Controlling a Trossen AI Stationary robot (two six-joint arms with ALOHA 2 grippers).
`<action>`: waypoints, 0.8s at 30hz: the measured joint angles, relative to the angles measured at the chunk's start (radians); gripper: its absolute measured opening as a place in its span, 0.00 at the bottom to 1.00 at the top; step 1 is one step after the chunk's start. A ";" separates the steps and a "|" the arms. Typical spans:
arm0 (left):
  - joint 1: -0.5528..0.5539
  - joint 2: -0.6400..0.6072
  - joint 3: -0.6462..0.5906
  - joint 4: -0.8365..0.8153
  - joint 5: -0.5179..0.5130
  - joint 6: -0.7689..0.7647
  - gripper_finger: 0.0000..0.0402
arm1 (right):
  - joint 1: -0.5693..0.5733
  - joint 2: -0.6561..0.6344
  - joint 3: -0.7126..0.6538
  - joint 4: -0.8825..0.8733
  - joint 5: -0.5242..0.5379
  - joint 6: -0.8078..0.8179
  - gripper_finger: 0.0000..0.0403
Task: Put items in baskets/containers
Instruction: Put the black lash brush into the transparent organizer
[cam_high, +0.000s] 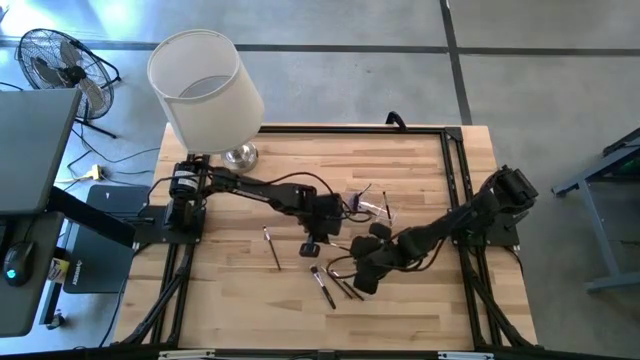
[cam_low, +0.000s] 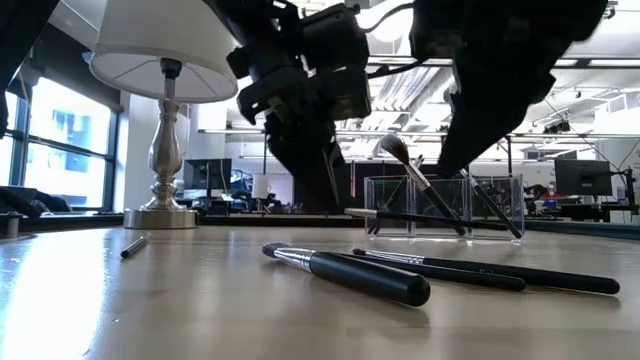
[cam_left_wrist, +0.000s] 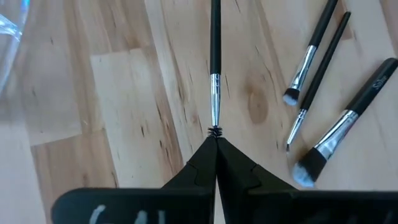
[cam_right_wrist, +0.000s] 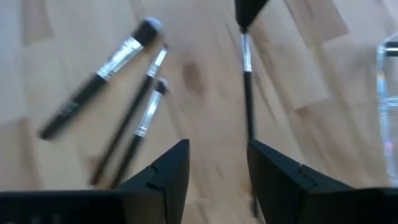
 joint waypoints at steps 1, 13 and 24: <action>0.000 0.000 0.011 -0.012 0.000 -0.001 0.00 | 0.000 0.000 0.000 -0.018 0.004 -0.012 0.40; -0.001 -0.001 0.192 -0.197 -0.040 -0.053 0.00 | -0.049 0.000 0.000 -0.117 -0.007 -0.097 0.35; -0.001 -0.001 0.214 -0.258 -0.045 -0.054 0.00 | -0.091 0.000 0.043 -0.128 -0.027 -0.236 0.28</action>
